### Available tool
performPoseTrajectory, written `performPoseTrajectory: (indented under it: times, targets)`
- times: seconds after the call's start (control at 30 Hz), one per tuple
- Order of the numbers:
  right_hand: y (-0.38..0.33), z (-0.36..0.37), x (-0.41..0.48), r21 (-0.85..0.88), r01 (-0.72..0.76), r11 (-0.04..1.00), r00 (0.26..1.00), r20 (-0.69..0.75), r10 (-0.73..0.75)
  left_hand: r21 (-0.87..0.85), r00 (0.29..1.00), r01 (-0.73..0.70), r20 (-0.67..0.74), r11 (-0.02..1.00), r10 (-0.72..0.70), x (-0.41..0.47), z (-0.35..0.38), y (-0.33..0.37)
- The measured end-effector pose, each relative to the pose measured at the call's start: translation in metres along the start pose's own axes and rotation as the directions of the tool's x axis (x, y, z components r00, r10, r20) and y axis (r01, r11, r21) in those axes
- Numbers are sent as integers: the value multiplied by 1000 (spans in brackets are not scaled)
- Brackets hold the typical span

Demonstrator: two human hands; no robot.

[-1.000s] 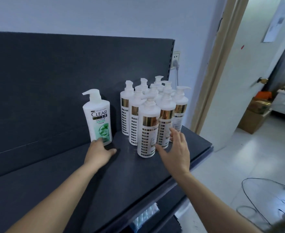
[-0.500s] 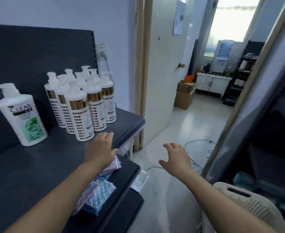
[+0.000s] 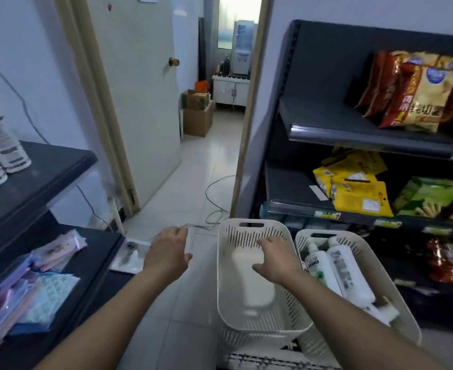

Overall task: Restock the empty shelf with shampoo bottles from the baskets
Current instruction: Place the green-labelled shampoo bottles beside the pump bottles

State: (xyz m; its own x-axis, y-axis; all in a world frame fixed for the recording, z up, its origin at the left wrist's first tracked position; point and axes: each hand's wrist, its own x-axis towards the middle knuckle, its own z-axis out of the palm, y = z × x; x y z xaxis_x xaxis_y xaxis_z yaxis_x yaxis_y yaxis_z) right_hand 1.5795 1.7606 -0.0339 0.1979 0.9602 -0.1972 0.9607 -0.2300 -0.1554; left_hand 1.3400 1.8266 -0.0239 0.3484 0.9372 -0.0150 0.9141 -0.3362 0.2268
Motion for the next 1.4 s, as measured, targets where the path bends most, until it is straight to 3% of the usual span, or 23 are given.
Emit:
performPoseTrajectory:
  times: [0.2, 0.47, 0.77, 0.9, 1.1, 1.3, 1.4]
  targets:
    - [68, 6, -25, 55, -201, 978, 980, 19, 200, -38, 977, -182, 107, 983, 185, 23, 37, 73]
    - [143, 21, -54, 103, -477, 873, 879, 82, 470, -13, 881, -434, 202, 901, 428, 44, 87, 155]
    - [225, 41, -54, 136, -570, 810, 820, 147, 553, -30, 803, -519, 325, 854, 500, 63, 140, 244]
    - [267, 49, -35, 162, -558, 814, 826, 201, 526, -38, 804, -474, 389, 880, 450, 78, 171, 286]
    - [332, 61, -2, 208, -511, 834, 854, 237, 464, -116, 825, -294, 470, 949, 314, 97, 223, 335]
    - [361, 85, 24, 281, -452, 847, 885, 260, 386, -130, 778, -67, 614, 989, 133, 110, 267, 358]
    - [364, 96, 41, 420, -429, 800, 903, 198, 380, -225, 754, 98, 653, 969, 75, 120, 288, 361]
